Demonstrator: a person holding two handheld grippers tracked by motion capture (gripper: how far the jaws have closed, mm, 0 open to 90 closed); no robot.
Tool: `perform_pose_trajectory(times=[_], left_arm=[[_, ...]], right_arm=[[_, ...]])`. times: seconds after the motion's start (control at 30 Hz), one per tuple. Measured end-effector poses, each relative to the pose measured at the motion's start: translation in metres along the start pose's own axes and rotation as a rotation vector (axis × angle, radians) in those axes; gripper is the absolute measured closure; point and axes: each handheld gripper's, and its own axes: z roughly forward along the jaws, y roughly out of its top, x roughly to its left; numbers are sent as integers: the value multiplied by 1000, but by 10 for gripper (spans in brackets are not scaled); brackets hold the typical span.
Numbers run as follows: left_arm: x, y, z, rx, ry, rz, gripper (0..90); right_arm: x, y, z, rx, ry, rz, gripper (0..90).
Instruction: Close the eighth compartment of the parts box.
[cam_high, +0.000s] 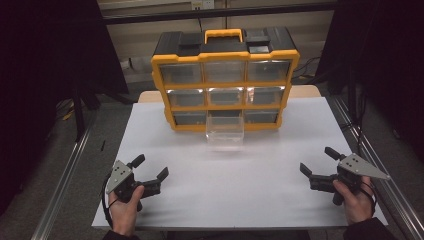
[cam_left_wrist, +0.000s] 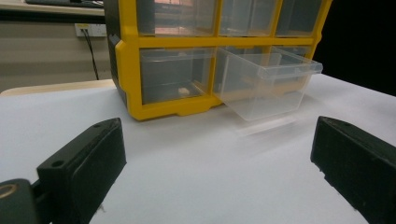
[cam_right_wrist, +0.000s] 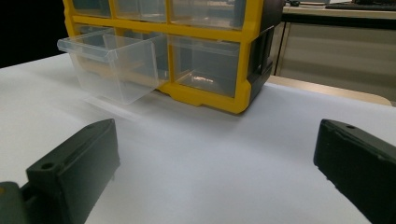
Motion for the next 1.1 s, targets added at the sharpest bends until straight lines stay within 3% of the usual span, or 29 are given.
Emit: perform_pose_trajectory(times=[0.2,0.33,0.6,0.97,1.1], left_arm=[[0,1,0,6,20,22,27],[-1,0,1,3,7,9,27],[-2,0,1,23,7,28,28],[-3,0,3,25,-3,31,28],[-3,0,4,24,-11,35,28]], right_arm=[[3,-1,1,16,29,-19,0],[5,-1,1,20,46,-16,0],[9,1,4,42,98,-13,0],[25,5,7,33,137,-30,0],[37,7,9,34,181,-46,0]])
